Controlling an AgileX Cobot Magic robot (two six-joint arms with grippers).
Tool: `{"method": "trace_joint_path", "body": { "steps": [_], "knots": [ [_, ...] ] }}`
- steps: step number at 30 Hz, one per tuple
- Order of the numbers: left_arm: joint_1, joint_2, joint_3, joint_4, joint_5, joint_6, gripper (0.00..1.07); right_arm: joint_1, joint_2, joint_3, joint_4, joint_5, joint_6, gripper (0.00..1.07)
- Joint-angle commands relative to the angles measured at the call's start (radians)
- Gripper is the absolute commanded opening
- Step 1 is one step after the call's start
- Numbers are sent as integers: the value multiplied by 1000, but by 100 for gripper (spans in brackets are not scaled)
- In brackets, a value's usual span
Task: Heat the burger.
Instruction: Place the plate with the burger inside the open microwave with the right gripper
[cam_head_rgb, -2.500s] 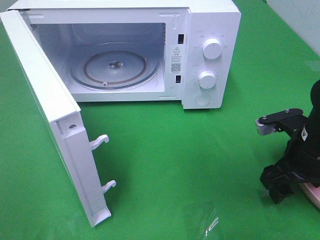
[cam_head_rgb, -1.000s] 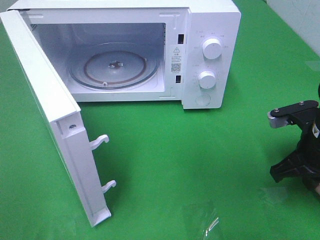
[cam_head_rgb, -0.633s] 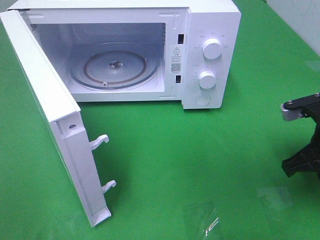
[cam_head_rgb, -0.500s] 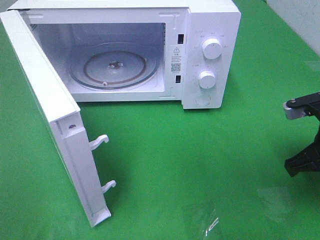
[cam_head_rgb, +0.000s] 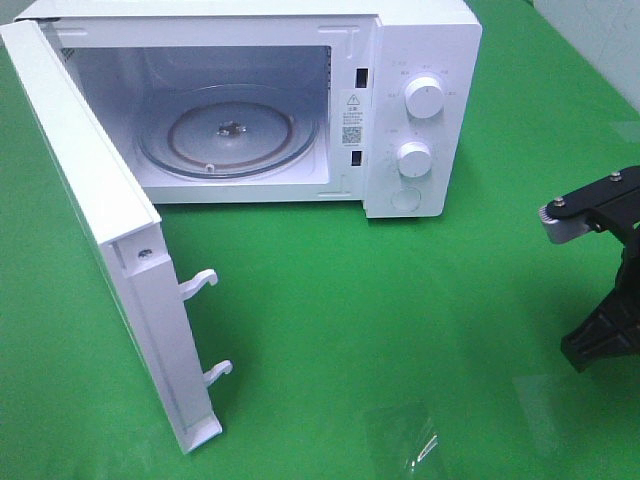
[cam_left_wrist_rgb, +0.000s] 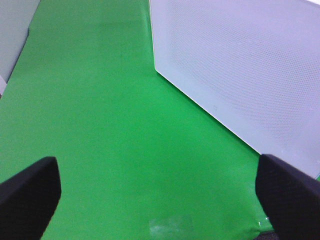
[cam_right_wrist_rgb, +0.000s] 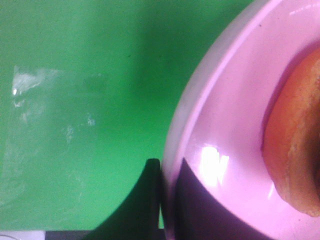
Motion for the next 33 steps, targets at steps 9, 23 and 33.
{"method": "trace_joint_path", "body": {
  "steps": [9,23,33],
  "knots": [
    [-4,-16,3,-5,-16,0,98,154,-25,44,-65,56,4,0],
    [-4,-16,3,-5,-16,0,98,363,-100,130,-63,67,4,0],
    [-4,-16,3,-5,-16,0,98,512,-126,164,-67,76,4,0]
  ]
}}
